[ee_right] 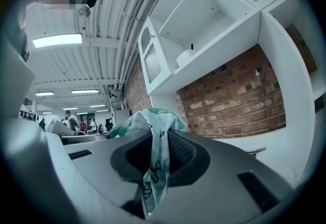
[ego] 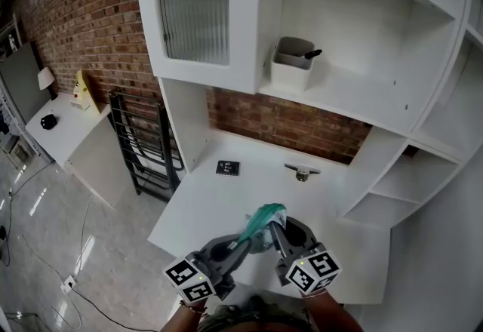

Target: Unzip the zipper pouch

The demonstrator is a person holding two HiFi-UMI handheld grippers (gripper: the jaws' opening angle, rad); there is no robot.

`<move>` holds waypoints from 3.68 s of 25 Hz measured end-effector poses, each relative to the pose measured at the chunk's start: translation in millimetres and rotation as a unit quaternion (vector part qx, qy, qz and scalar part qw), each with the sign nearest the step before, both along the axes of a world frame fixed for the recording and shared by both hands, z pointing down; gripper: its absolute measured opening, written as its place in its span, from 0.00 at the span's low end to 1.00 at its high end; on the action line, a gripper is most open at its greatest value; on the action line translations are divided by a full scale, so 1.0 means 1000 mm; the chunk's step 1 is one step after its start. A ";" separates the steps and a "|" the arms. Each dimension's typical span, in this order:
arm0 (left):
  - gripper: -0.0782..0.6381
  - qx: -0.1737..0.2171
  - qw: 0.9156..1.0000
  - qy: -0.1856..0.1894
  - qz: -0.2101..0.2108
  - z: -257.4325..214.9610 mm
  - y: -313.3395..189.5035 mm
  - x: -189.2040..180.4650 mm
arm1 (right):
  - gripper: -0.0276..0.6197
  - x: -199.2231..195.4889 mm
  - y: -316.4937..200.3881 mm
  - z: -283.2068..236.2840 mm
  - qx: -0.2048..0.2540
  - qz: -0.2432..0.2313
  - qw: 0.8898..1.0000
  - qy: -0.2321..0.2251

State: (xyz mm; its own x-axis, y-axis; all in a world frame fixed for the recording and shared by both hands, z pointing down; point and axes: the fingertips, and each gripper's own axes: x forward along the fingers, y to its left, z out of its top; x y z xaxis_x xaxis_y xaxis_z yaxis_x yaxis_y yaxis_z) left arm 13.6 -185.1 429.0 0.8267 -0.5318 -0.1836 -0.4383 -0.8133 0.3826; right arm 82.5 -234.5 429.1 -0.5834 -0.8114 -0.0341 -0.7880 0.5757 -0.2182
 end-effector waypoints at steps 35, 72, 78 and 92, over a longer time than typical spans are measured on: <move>0.20 0.062 0.975 -0.192 0.095 -0.019 -0.013 0.026 | 0.09 -0.044 0.033 -0.001 0.179 -0.066 0.931 0.312; 0.14 0.144 0.946 -0.193 0.218 -0.029 0.022 0.028 | 0.19 -0.036 0.058 -0.047 0.052 -0.392 0.918 -0.015; 0.14 0.132 0.950 -0.200 0.198 -0.021 0.016 0.026 | 0.11 -0.041 0.055 -0.048 0.103 -0.334 0.935 0.064; 0.35 0.074 0.972 -0.210 0.069 -0.034 -0.010 -0.008 | 0.10 -0.041 0.045 -0.040 0.177 -0.217 0.922 0.267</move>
